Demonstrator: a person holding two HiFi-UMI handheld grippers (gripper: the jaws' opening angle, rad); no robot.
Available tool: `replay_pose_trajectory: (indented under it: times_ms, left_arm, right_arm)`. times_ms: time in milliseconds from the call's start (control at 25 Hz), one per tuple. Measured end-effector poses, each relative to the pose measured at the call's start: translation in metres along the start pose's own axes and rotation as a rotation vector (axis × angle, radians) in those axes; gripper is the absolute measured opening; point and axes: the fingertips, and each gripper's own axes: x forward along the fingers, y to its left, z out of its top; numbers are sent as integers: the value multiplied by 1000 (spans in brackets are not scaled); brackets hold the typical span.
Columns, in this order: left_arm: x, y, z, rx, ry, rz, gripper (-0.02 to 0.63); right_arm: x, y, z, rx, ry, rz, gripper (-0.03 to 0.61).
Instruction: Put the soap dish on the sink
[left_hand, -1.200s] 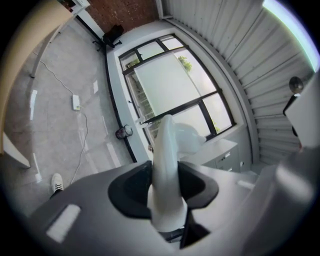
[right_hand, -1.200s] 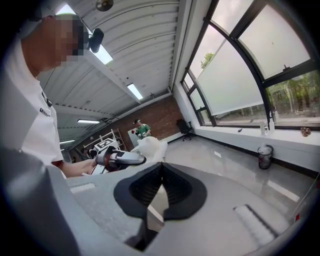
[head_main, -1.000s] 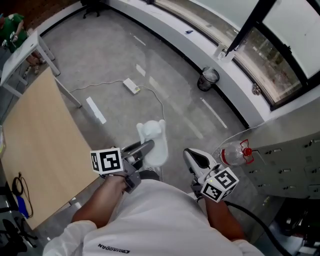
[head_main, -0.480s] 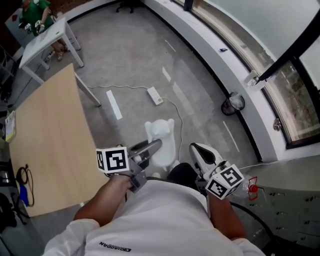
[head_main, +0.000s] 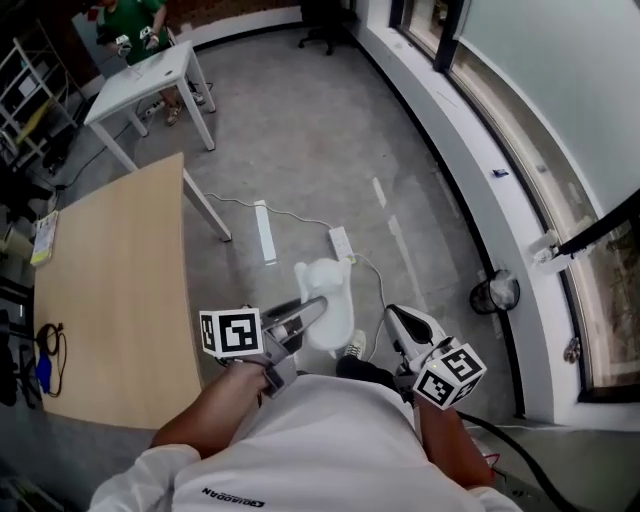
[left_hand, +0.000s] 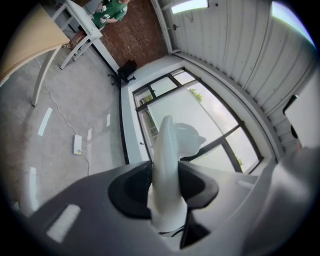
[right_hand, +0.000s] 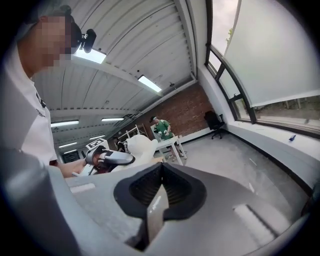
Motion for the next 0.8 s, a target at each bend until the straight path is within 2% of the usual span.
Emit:
replay_pose_trajectory:
  times_ms: [240,360,600,800]
  left_arm:
    - [42,-6,62,27,-101,28,147]
    - [60,-7,79,18,-130,40,147]
    - [69,17,96,-51,-153,105,147]
    - [89,35,137,-79,-169,110,147]
  right_arm:
    - [44,-50,53,-68,8,116,2]
    - [59,-73,70,-79,15,145,2]
    - [80,-100,76,-40,51,168,2]
    - [114,-128,92,-36,80,165,2]
